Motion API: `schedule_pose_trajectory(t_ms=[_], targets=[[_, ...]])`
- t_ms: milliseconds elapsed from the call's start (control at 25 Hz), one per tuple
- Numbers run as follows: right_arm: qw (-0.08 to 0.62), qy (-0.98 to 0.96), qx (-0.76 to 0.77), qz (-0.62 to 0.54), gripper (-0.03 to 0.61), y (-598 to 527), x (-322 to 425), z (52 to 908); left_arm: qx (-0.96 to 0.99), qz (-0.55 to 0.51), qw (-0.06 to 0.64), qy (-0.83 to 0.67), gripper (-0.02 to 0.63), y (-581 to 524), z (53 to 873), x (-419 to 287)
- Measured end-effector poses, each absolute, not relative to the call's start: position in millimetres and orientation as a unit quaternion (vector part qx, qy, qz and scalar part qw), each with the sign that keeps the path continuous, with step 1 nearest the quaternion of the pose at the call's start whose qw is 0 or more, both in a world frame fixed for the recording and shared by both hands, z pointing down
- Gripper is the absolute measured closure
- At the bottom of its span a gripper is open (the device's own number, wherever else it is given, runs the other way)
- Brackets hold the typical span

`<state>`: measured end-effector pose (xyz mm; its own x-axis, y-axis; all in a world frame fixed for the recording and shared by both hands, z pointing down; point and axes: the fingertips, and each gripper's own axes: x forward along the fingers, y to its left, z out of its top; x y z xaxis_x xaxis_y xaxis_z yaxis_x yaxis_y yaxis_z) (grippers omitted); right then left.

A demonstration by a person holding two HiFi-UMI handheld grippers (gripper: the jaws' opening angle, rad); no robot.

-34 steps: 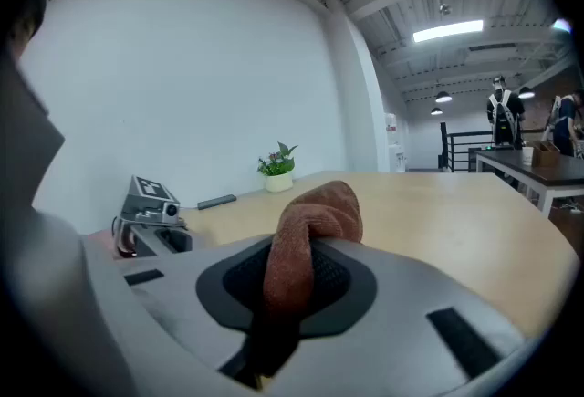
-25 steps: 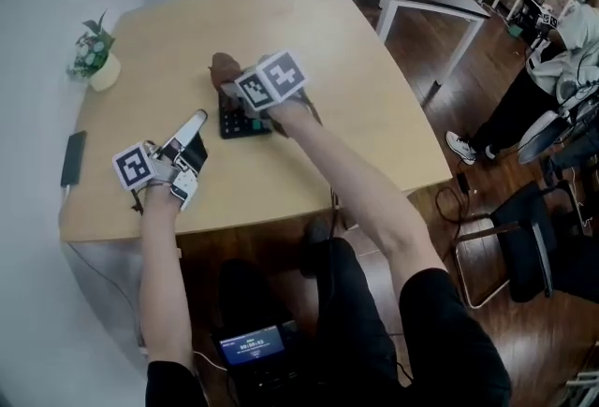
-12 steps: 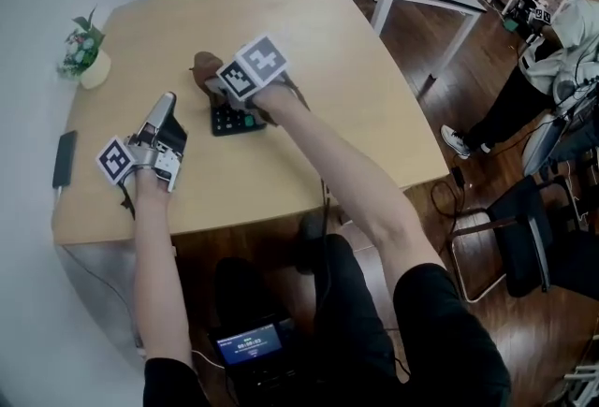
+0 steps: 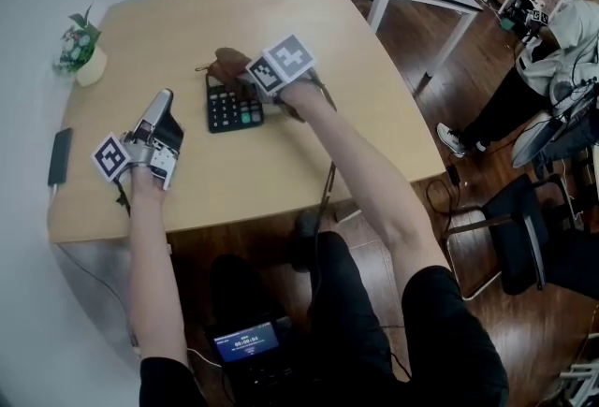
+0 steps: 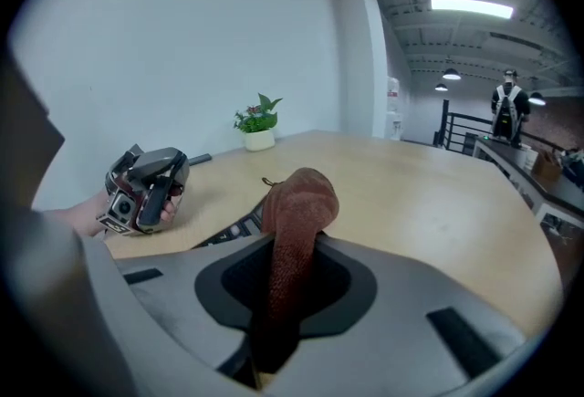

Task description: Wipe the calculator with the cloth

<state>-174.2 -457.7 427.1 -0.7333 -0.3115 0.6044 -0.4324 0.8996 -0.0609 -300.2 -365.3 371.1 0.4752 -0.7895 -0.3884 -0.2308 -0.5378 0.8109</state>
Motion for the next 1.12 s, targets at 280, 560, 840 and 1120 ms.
schedule_pose_trajectory(t_ms=[280, 560, 840, 1120], targets=[[0.280, -0.921, 0.261, 0.073, 0.523, -472, -129, 397, 0.787, -0.394, 0.352, -0.319, 0.612, -364, 367, -298], [0.283, -0.946, 0.143, 0.066, 0.523, -425, -236, 407, 0.778, -0.419, 0.354, -0.306, 0.612, -361, 368, -302], [0.311, -0.929, 0.180, 0.091, 0.514, -445, -207, 428, 0.784, -0.406, 0.347, -0.316, 0.612, -363, 367, -302], [0.318, -0.902, 0.277, 0.091, 0.518, -479, -109, 429, 0.792, -0.392, 0.342, -0.319, 0.612, -362, 366, -295]])
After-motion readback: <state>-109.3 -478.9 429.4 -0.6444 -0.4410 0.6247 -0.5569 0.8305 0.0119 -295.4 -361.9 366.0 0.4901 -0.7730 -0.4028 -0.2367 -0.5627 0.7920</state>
